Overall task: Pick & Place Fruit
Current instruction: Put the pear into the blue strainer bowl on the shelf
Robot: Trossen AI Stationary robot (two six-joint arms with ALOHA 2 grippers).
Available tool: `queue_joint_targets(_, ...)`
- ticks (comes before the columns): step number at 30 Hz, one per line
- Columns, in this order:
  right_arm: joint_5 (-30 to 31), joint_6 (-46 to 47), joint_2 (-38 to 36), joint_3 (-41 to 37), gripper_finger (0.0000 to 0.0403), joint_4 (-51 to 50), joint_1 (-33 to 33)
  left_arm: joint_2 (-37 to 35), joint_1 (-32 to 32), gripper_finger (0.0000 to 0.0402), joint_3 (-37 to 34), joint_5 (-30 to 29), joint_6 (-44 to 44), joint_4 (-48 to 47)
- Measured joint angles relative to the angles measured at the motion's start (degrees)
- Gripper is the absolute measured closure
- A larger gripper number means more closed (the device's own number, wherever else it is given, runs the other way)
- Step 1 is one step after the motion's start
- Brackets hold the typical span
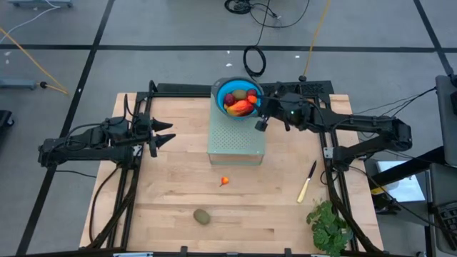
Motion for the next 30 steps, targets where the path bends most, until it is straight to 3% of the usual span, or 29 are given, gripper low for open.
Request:
queue_joint_targets(6, -4.4, 4.1, 0.0, 0.0, 0.0294, -2.1, -2.1, 0.0, 0.0, 0.0167, 0.0, -0.1, 0.0, 0.0)
queue_joint_targets(19, -12.9, 12.3, 0.3, 0.2, 0.0293, -3.1, -7.3, 0.0, 0.0, 0.0167, 0.0, -6.6, 0.2, 0.0)
queue_joint_targets(25, -17.4, 17.5, 3.4, 8.3, 0.0293, -14.1, -9.2, 0.0, 0.0, 0.0167, 0.0, -7.1, 0.2, 0.0)
queue_joint_targets(30, -17.5, 17.6, 8.1, 16.1, 0.0293, -22.2, -9.3, 0.0, 0.0, 0.0167, 0.0, -7.1, 0.2, 0.0)
